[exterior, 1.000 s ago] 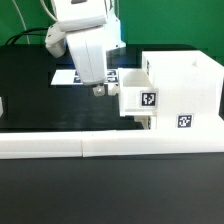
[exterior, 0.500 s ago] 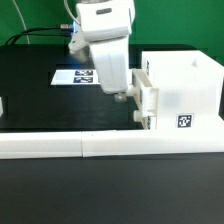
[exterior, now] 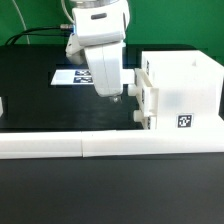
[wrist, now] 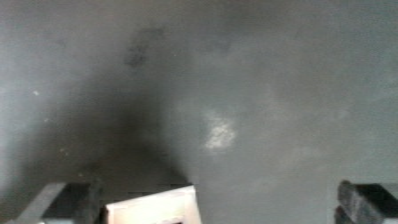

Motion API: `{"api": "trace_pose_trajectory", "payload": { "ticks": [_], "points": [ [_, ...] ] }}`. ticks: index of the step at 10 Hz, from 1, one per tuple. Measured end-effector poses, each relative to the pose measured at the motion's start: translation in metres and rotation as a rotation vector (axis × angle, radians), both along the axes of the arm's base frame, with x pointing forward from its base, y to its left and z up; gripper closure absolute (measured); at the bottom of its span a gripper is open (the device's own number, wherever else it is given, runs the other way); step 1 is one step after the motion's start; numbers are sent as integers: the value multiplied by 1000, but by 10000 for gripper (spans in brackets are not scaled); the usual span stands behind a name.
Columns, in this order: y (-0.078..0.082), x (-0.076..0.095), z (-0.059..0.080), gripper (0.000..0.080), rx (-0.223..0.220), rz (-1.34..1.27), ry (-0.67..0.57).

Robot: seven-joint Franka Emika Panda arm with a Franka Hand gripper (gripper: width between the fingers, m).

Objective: Assemble drawer

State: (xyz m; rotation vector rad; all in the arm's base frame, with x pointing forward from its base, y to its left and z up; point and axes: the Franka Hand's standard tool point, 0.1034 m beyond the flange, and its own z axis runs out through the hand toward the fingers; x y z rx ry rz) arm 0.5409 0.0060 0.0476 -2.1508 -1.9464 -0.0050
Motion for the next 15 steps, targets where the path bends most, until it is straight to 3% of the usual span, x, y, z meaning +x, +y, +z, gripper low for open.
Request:
{"api": "trace_pose_trajectory", "payload": {
  "ticks": [4, 6, 7, 10, 13, 15],
  "points": [
    [25, 4, 5, 150, -1, -22, 8],
    [27, 4, 5, 150, -6, -47, 12],
    [25, 4, 5, 150, -8, -49, 11],
    [-11, -16, -4, 150, -32, -85, -22],
    [-14, -46, -13, 150, -55, -135, -88],
    [-15, -45, -12, 150, -55, -137, -87]
  ]
}}
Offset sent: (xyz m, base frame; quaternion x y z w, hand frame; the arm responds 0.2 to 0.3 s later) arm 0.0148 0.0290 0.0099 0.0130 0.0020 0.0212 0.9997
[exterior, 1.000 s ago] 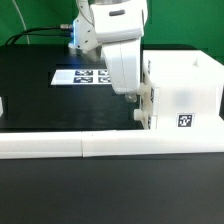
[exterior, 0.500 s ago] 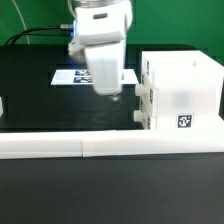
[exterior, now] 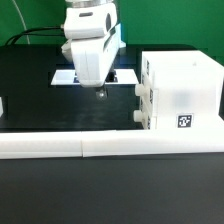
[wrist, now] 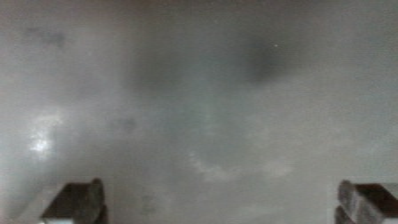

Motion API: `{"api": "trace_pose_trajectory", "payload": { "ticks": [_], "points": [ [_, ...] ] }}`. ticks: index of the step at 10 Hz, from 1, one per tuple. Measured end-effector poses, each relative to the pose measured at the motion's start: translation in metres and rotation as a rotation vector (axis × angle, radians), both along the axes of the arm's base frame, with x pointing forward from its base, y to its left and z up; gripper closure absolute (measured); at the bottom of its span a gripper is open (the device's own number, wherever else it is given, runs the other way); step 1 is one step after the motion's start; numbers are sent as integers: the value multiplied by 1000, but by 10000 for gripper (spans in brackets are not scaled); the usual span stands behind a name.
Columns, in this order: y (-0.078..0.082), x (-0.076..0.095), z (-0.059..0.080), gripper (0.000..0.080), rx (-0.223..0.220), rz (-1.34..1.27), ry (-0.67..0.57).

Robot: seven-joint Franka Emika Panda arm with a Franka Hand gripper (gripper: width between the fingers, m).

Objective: Assemble drawer

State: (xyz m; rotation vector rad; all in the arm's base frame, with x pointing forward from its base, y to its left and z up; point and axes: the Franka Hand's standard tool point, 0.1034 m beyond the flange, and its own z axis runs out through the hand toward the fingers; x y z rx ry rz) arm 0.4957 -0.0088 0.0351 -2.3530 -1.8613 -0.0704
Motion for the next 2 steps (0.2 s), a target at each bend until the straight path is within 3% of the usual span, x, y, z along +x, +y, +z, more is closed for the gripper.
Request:
{"api": "trace_pose_trajectory", "payload": {
  "ticks": [2],
  "points": [
    [0, 0, 0, 150, 0, 0, 1]
  ]
}}
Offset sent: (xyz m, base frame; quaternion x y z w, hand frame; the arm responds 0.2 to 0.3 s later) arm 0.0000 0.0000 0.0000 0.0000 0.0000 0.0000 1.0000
